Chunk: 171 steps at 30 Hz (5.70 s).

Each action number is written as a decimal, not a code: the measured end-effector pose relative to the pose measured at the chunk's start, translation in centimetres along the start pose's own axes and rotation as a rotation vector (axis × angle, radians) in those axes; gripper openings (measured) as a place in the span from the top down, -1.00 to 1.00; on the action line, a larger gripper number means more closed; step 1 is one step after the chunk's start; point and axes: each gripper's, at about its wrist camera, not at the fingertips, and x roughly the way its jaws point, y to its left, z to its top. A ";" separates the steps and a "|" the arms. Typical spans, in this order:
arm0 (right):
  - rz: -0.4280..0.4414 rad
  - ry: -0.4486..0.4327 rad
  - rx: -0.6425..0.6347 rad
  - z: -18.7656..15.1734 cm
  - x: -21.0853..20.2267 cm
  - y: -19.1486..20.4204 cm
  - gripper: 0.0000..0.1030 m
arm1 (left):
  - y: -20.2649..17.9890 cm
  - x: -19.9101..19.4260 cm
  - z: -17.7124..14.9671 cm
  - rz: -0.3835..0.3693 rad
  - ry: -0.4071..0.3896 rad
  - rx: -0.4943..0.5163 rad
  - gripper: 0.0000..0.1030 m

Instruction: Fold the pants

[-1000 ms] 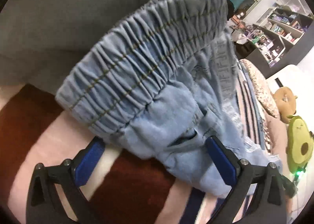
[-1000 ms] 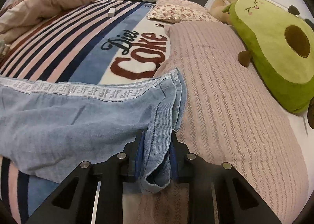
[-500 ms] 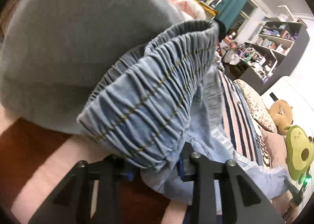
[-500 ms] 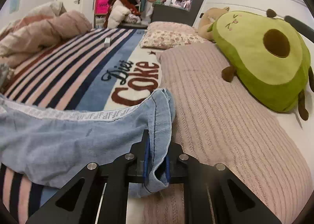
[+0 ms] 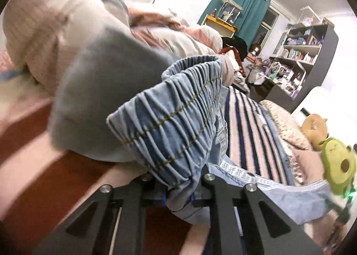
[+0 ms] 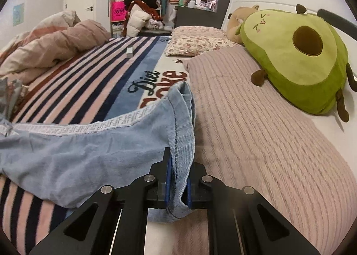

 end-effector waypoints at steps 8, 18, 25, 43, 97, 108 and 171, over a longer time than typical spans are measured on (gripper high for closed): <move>0.158 0.047 0.038 -2.4 -4.0 1.9 0.91 | 5.2 -6.9 -0.9 0.100 -0.024 -0.042 0.79; 0.175 0.116 0.073 -4.8 -5.7 3.1 0.89 | 8.1 -5.7 -3.6 0.181 0.160 0.030 0.60; 0.147 0.159 0.092 -5.9 -5.6 2.8 0.13 | 9.4 -6.7 -3.9 0.293 0.159 0.051 -0.36; 0.604 0.164 -0.416 -1.8 -1.8 23.5 -0.09 | 0.4 -1.9 -0.6 -0.124 0.194 0.405 -0.62; 0.549 0.067 -0.349 -2.7 -3.0 22.6 -0.64 | 7.8 -7.7 -2.1 0.091 0.156 0.094 -0.52; 0.467 -0.116 -0.199 -8.1 -9.4 17.9 -0.98 | 14.7 -9.3 -8.3 0.056 0.143 -0.229 -0.52; 0.644 -0.017 0.021 -11.5 -5.2 10.9 -0.98 | -21.3 2.2 -13.2 -0.283 0.319 0.571 0.59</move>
